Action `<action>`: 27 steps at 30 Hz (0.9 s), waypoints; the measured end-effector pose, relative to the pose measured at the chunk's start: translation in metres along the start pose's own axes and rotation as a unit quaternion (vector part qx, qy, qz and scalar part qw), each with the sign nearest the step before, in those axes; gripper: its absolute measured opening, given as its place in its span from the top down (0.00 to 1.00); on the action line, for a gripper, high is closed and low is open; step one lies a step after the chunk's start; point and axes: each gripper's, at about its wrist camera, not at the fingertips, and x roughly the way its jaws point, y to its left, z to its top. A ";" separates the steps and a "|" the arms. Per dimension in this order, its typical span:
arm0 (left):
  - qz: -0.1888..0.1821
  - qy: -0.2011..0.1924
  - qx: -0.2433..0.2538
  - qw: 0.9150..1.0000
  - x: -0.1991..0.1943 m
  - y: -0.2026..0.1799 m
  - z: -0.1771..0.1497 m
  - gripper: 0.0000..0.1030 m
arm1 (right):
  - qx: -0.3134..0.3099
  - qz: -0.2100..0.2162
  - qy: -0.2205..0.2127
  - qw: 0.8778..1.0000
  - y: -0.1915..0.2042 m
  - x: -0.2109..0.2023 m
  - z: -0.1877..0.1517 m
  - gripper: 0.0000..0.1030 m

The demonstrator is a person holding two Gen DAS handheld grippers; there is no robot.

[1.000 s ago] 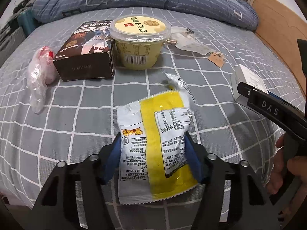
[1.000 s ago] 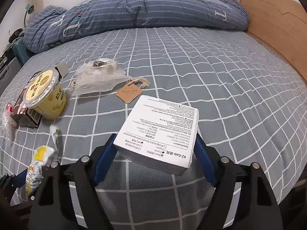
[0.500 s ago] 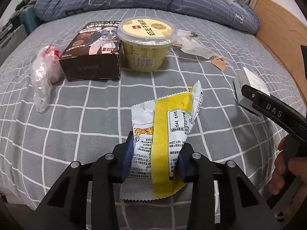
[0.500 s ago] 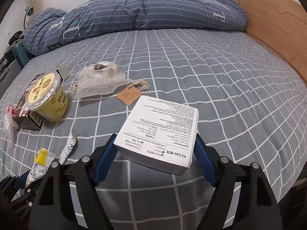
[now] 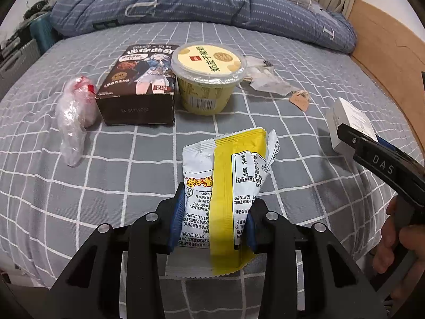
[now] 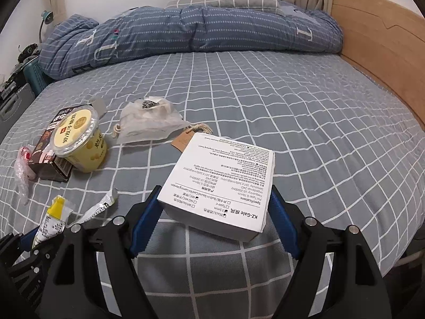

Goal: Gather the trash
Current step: 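Carry the snack packet and white box in both tools down to the bin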

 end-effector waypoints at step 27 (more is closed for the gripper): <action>-0.007 -0.036 0.006 0.999 -0.060 0.012 -0.013 0.64 | -0.015 0.015 -0.032 0.999 0.011 -0.068 -0.027 0.28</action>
